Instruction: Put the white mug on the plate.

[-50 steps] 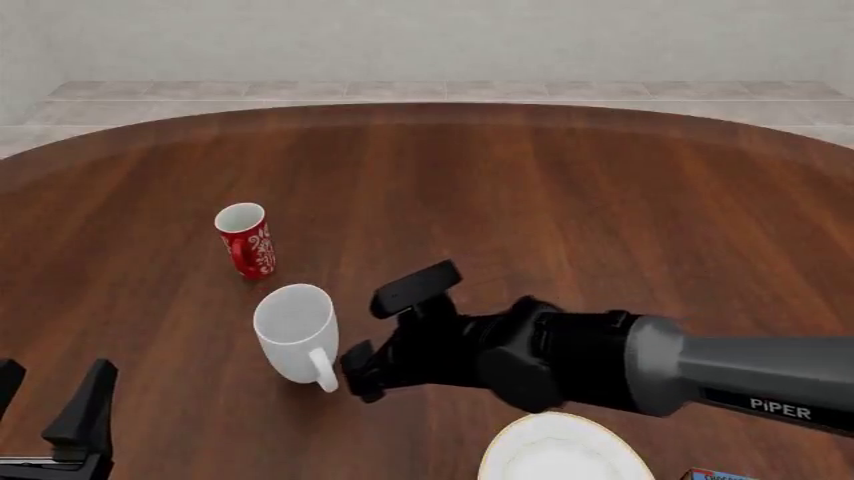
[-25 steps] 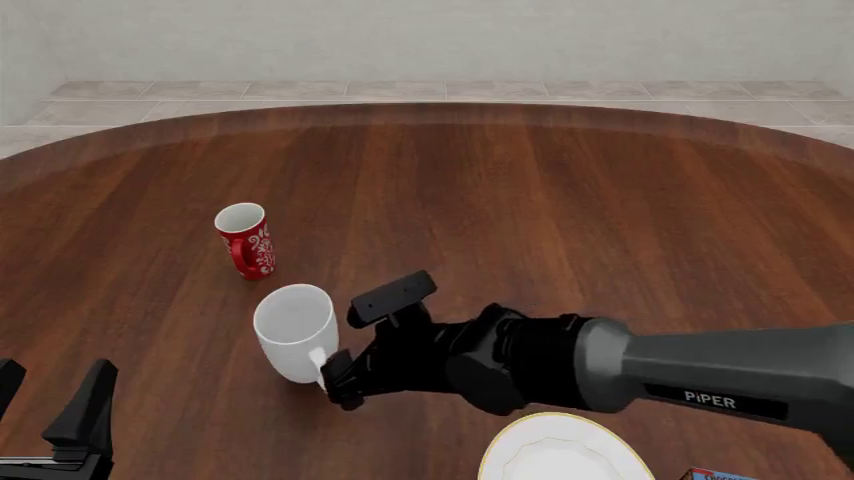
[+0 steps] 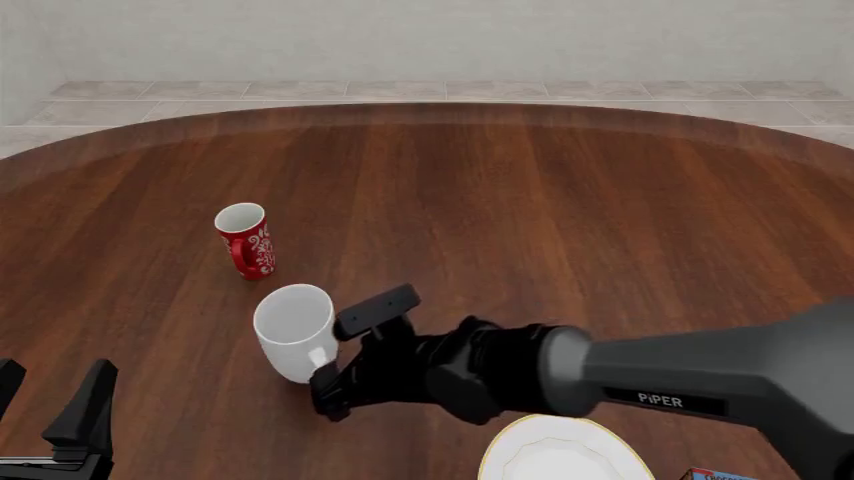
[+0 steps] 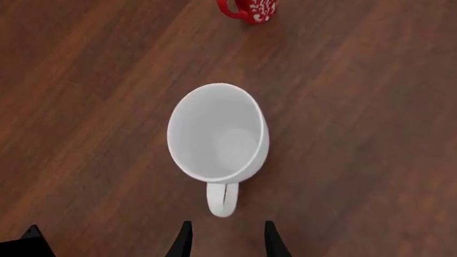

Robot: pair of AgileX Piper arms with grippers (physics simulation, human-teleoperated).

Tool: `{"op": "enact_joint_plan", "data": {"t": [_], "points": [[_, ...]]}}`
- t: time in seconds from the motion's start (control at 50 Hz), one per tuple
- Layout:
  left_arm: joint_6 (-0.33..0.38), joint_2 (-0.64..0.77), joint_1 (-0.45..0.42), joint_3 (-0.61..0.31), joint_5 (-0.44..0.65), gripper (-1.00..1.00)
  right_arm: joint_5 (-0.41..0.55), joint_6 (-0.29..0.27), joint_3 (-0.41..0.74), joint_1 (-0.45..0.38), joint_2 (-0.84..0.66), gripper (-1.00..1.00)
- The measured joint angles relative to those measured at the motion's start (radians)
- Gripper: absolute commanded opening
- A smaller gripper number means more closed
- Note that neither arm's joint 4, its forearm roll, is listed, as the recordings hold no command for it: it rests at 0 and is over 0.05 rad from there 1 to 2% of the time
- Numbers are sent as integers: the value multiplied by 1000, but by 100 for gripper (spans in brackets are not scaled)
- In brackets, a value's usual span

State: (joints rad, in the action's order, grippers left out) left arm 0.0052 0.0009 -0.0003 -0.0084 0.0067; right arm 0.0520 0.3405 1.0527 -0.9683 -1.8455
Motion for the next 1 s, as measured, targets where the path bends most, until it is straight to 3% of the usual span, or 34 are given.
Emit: {"op": "enact_joint_plan", "data": {"t": [1.0], "points": [[0,0,0,0,0,100,-2,10,81,-17,-108,100]]}}
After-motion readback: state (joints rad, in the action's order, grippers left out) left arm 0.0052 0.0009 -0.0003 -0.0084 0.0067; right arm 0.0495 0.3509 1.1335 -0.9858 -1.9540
